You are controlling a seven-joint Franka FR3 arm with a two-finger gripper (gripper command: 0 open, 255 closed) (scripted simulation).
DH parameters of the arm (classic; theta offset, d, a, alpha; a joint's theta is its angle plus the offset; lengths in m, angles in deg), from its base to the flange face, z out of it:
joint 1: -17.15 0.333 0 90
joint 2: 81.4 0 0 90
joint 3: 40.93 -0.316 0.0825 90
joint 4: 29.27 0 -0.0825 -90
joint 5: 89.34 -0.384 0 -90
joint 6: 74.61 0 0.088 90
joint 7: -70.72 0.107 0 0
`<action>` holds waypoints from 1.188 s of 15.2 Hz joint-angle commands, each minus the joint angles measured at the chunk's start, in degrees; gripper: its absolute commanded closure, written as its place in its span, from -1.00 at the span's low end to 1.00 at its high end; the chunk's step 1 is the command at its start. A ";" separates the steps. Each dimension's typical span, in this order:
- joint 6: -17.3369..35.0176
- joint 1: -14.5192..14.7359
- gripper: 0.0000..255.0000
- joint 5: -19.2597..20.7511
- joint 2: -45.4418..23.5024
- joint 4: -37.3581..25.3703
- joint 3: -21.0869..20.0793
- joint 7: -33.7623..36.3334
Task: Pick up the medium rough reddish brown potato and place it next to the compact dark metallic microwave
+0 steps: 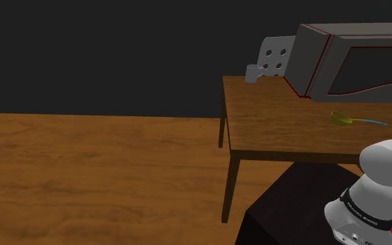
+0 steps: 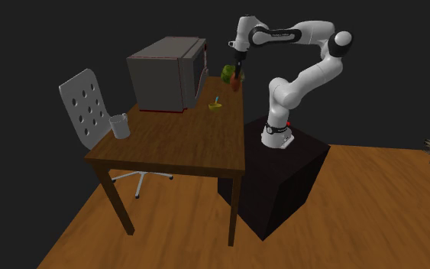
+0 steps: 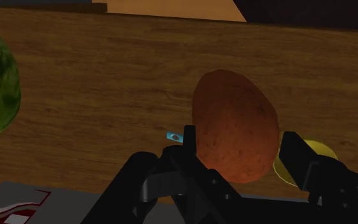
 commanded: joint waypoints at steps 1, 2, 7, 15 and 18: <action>1.28 -0.40 1.00 0.86 0.25 1.53 0.83 0.19; 1.94 -0.54 1.00 1.30 0.27 2.19 1.30 0.28; 5.31 -1.21 1.00 3.62 0.09 5.32 3.81 0.73; 11.16 -2.02 1.00 7.84 -1.24 9.73 8.45 1.55; 13.54 -2.20 1.00 9.57 -2.12 11.18 10.40 1.91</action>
